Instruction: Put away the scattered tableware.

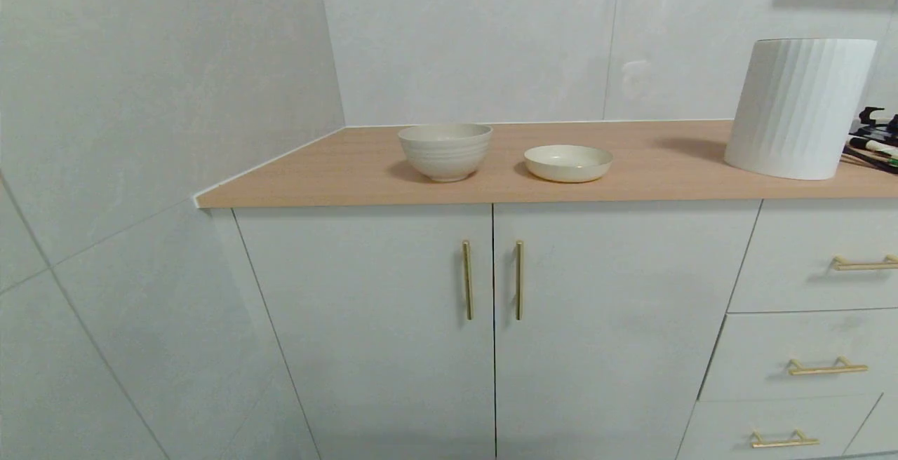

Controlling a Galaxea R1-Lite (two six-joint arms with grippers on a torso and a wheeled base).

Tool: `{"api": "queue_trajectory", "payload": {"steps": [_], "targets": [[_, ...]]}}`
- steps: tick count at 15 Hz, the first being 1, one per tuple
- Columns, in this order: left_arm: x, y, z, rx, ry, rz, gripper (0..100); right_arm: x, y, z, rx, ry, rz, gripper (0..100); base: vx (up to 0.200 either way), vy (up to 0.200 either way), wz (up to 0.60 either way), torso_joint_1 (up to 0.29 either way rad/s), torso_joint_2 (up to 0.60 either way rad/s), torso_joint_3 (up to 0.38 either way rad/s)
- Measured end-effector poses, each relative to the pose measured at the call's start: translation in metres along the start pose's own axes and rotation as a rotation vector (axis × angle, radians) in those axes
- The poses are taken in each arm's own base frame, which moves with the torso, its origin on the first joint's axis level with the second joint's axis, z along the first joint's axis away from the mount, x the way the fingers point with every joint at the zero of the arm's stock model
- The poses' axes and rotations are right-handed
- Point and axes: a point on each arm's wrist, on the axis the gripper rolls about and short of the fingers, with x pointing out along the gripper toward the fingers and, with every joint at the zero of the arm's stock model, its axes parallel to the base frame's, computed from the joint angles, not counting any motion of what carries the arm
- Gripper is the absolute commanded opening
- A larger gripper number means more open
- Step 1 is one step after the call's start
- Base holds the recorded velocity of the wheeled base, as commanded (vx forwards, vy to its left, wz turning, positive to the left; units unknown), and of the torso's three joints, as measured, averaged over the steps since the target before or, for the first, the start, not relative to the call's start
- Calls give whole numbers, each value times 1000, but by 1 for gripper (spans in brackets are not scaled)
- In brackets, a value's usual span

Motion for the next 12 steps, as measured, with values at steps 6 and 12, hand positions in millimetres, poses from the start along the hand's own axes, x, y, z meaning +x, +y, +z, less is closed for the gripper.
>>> {"api": "queue_trajectory", "payload": {"steps": [6, 12], "targets": [[0, 0, 0, 0, 0, -1, 100, 111, -11, 66, 27, 85, 234, 100, 0, 0, 0, 0, 0, 0], [0, 0, 0, 0, 0, 0, 100, 233, 0, 80, 65, 151, 359, 100, 0, 0, 0, 0, 0, 0]]}}
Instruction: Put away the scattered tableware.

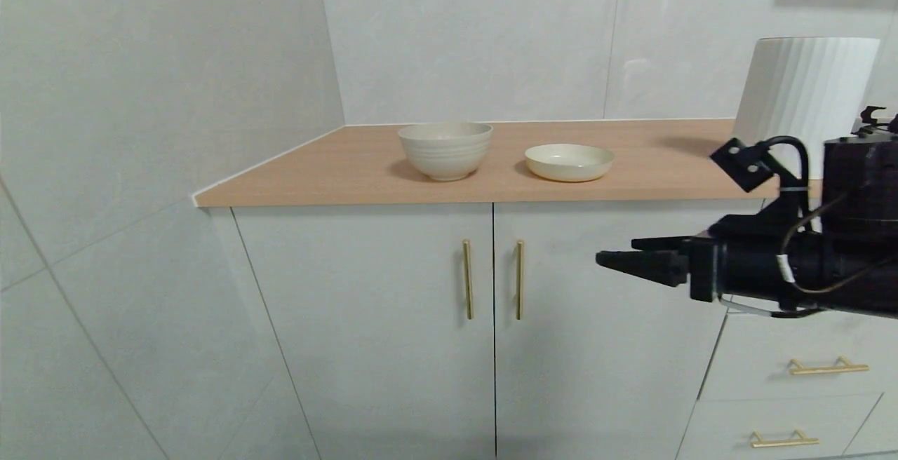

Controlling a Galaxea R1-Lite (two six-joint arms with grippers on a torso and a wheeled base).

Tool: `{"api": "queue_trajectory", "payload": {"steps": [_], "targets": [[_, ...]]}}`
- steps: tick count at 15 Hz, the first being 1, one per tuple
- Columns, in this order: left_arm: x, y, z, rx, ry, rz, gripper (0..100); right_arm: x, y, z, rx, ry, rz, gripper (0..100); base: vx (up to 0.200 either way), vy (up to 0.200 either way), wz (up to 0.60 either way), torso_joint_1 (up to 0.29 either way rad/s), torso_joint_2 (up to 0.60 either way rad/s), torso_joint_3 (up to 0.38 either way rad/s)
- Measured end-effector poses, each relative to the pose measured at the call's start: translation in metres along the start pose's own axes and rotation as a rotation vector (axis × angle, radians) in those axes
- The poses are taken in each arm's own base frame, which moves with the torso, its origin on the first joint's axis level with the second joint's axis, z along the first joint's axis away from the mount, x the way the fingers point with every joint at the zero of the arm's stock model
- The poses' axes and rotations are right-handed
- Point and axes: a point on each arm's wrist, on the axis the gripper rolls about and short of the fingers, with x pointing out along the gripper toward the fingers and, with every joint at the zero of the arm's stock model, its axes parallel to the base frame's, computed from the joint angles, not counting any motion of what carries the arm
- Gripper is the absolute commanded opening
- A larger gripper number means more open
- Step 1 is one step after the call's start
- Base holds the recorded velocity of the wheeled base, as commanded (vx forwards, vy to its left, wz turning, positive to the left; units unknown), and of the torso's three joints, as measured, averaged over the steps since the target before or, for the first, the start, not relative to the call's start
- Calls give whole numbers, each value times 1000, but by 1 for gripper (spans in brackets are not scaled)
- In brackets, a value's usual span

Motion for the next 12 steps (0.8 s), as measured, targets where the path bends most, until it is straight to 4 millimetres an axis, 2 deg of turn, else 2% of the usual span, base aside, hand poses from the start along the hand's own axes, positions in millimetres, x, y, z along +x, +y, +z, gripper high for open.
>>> {"api": "queue_trajectory", "payload": {"steps": [2, 6, 9, 12], "targets": [[0, 0, 0, 0, 0, 0, 100, 30, -5, 2, 29, 28, 28, 100, 0, 0, 0, 0, 0, 0], [0, 0, 0, 0, 0, 0, 100, 82, -18, -10, 95, 104, 57, 100, 0, 0, 0, 0, 0, 0], [0, 0, 0, 0, 0, 0, 100, 115, -30, -25, 108, 132, 55, 100, 0, 0, 0, 0, 0, 0], [0, 0, 0, 0, 0, 0, 100, 138, -39, -34, 120, 108, 61, 100, 0, 0, 0, 0, 0, 0]]}}
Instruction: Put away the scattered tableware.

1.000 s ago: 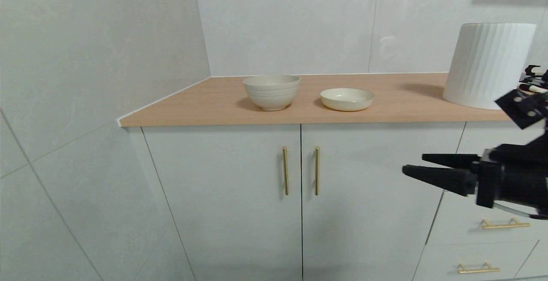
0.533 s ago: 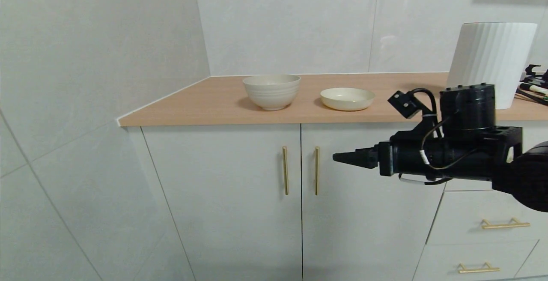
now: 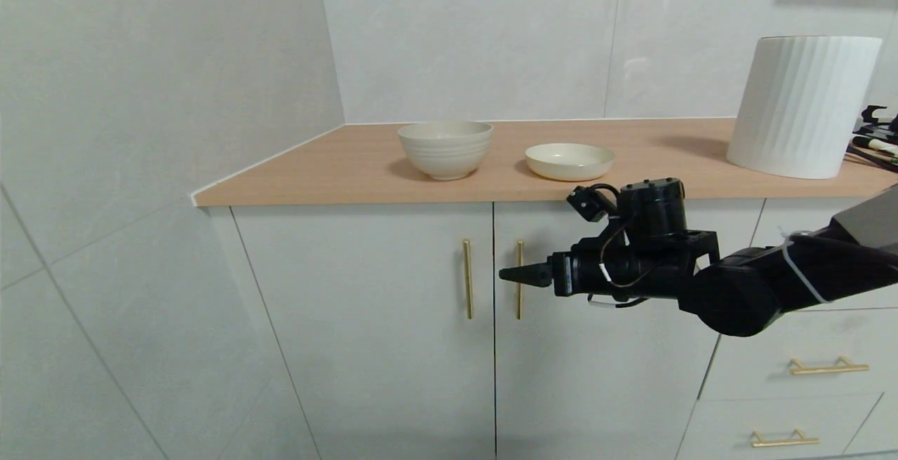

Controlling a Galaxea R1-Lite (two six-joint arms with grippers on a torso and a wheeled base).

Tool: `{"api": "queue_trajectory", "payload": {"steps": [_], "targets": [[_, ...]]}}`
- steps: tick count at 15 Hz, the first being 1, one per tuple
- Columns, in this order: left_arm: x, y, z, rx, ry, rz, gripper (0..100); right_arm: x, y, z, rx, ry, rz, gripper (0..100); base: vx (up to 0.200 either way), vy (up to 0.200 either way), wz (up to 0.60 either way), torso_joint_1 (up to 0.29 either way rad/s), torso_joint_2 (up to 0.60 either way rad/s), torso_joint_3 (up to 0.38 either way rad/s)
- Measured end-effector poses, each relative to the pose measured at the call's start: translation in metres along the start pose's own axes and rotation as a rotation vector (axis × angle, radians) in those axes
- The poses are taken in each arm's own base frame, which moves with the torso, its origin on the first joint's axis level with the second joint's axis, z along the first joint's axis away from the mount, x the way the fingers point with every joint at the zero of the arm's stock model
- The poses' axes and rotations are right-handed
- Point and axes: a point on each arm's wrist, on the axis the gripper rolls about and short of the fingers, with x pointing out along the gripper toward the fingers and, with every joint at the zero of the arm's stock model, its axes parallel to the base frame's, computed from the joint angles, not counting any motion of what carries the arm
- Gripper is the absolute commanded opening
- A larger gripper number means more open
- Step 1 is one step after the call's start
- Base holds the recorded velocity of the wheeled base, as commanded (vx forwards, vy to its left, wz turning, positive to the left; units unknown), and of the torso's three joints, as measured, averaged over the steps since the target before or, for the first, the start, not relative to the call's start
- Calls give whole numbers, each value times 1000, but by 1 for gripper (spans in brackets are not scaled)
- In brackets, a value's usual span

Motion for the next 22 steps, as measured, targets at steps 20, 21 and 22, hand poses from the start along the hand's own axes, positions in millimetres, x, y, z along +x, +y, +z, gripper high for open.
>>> {"api": "queue_trajectory", "payload": {"steps": [20, 21, 22], "targets": [[0, 0, 0, 0, 0, 0, 100, 48, -5, -28, 67, -86, -14, 100, 0, 0, 0, 0, 0, 0], [0, 0, 0, 0, 0, 0, 100, 48, -4, -29, 68, -83, -10, 100, 0, 0, 0, 0, 0, 0], [0, 0, 0, 0, 0, 0, 100, 48, -3, -30, 68, -79, -8, 100, 0, 0, 0, 0, 0, 0]]}}
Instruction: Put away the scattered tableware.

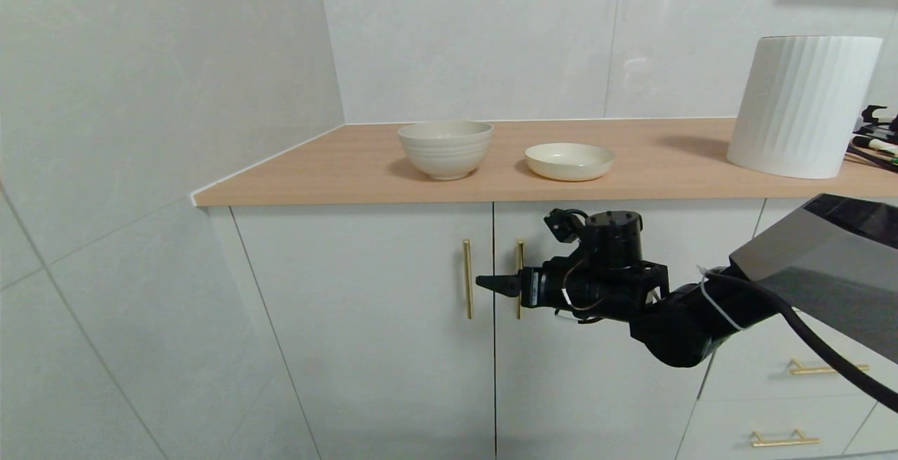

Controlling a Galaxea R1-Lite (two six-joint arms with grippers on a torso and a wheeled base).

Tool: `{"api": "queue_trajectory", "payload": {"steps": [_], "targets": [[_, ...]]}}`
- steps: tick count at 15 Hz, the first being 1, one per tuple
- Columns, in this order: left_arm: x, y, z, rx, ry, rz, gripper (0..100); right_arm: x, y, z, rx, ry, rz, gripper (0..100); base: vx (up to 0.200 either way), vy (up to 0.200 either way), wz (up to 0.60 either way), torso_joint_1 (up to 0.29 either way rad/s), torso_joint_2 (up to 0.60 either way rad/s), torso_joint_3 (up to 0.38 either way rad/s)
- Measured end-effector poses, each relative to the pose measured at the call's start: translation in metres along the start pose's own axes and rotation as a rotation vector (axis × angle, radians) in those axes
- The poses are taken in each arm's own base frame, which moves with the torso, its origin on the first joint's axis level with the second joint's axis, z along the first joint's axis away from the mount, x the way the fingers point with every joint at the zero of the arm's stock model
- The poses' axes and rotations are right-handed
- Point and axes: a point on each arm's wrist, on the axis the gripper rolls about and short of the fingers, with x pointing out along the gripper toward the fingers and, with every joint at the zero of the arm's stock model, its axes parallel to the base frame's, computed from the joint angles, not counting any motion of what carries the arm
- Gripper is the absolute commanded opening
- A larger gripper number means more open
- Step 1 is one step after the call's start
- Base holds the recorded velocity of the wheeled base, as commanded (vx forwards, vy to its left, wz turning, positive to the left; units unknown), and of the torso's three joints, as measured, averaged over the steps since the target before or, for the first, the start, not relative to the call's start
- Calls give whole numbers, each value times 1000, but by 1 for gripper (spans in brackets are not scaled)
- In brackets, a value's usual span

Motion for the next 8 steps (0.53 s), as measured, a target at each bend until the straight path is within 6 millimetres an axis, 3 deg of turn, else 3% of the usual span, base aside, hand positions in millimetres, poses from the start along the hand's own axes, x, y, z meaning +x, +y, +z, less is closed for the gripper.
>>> {"api": "queue_trajectory", "payload": {"steps": [8], "targets": [[0, 0, 0, 0, 0, 0, 100, -23, 21, -7, 40, 64, 75, 100, 0, 0, 0, 0, 0, 0]]}}
